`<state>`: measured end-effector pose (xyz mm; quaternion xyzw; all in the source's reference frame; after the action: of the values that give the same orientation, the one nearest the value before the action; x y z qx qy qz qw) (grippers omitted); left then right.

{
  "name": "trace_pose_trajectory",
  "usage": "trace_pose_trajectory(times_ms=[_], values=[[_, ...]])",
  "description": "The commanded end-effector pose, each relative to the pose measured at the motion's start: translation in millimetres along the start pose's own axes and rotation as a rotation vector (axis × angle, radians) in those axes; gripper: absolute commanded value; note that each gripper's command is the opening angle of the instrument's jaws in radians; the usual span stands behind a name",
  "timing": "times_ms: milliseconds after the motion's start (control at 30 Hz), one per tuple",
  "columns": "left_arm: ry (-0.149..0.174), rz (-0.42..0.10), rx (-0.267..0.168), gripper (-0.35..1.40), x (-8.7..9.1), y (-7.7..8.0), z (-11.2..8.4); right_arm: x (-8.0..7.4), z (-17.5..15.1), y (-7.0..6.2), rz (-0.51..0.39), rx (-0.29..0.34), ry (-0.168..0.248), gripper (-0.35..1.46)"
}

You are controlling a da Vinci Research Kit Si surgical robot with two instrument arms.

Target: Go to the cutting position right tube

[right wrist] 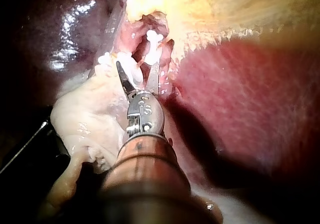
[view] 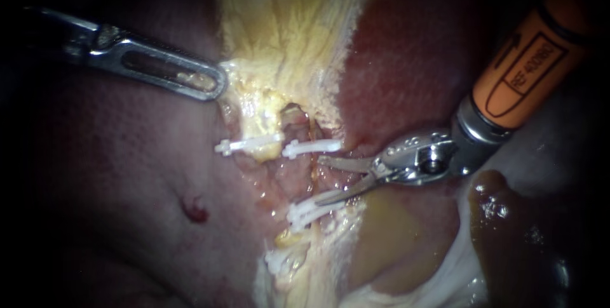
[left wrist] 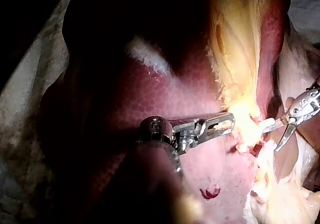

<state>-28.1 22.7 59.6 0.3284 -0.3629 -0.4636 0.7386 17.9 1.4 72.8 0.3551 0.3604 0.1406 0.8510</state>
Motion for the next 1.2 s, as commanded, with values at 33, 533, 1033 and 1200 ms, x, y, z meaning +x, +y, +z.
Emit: trace_pose_trajectory(times_ms=[33, 533, 1033, 1200], values=[[0.000, 0.000, 0.000, -0.35, 0.0, 0.0, 0.0, 0.1, 0.2, 0.0, -0.005, 0.001, -0.001, 1.31], [-0.001, 0.000, -0.001, -0.35, -0.1, -0.1, 0.2, 1.9, 1.5, 0.4, -0.059, 0.076, 0.051, 1.34], [-0.001, -0.001, -0.001, -0.35, -0.1, 0.0, 0.3, 3.1, 2.6, 0.0, -0.155, 0.221, 0.128, 1.34], [-0.001, -0.001, -0.001, -0.35, -0.2, 0.0, 0.5, 3.5, 3.3, 0.2, -0.171, 0.225, 0.126, 1.32]])
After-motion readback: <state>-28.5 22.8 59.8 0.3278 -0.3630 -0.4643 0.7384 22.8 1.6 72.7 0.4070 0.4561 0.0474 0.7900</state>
